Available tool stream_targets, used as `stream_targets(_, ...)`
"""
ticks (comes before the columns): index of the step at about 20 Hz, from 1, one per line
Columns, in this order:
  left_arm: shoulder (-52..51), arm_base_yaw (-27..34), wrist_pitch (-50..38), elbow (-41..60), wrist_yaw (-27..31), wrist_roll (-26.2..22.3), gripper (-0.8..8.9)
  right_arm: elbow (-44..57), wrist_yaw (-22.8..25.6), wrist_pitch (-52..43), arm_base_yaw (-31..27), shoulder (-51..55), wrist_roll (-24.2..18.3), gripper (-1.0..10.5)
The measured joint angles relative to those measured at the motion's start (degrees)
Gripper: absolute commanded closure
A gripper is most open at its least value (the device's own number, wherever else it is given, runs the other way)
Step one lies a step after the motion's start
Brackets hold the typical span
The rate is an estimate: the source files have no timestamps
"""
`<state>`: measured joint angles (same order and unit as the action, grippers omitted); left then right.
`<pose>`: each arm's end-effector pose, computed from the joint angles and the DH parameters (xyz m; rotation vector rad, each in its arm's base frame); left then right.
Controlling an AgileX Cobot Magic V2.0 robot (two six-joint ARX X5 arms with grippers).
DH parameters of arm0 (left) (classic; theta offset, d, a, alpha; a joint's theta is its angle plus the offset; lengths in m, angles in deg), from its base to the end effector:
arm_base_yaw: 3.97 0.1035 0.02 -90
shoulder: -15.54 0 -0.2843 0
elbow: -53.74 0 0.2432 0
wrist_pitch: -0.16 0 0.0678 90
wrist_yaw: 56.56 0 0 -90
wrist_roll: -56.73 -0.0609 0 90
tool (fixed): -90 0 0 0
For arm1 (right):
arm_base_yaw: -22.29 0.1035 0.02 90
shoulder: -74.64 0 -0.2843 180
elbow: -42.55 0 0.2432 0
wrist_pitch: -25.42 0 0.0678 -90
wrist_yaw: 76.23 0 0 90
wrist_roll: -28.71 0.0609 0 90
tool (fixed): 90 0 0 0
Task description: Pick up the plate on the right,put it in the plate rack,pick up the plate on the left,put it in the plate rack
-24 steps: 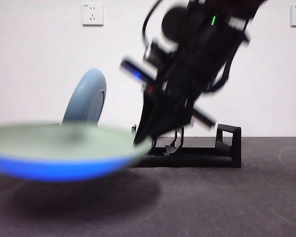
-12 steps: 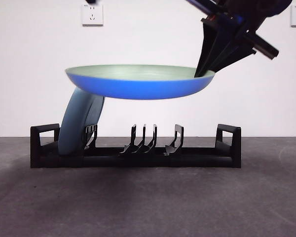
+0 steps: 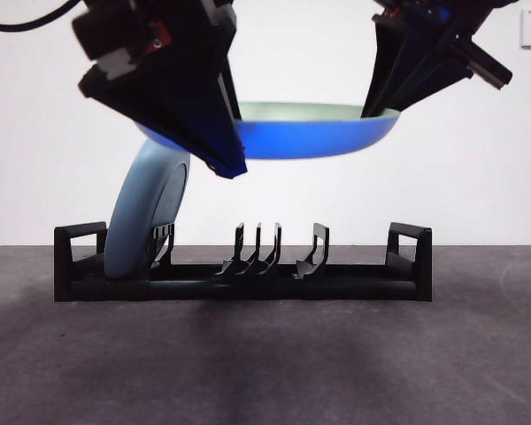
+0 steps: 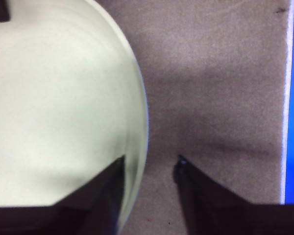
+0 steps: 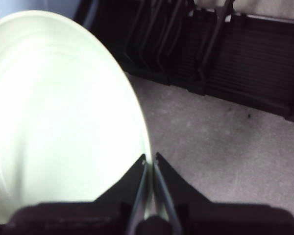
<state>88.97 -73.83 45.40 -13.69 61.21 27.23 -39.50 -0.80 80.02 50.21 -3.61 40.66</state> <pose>0.1151 -0.2315 0.2557 1.1643 0.4246 -0.8488 0.2445 0.1469 0.2997 0.0804 0.9669 0.5939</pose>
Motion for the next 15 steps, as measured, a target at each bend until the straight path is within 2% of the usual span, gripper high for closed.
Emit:
stream_targets(1, 0.07, 0.26, -0.39, 0.0, -0.09, -0.31, 8.16, 0.0, 0.0, 0.13, -0.17, 0.48, -0.07, 9.6)
stream_targets(2, 0.07, 0.66, -1.11, 0.0, -0.48, -0.5, 8.26, 0.0, 0.0, 0.48, -0.2, 0.79, -0.31, 9.6)
stream_targets(9, 0.13, 1.66, -3.63, 0.0, -2.08, -3.34, 8.26, 0.0, 0.22, 1.81, -0.9, 3.17, -0.63, 9.4)
stream_targets(10, 0.13, 1.66, -4.33, 0.0, -2.23, -3.39, 8.26, 0.0, 0.26, 1.9, -1.07, 3.98, -0.68, 9.0)
stream_targets(12, 0.13, 1.73, -6.49, 0.0, -5.29, -3.19, 8.26, 0.0, 0.13, 1.86, -1.86, 6.6, -0.85, 7.6)
stream_targets(15, 0.31, 2.34, -10.14, 0.02, -10.54, 0.17, 8.26, -0.04, 2.58, 0.98, -3.89, 11.58, -1.05, 7.5)
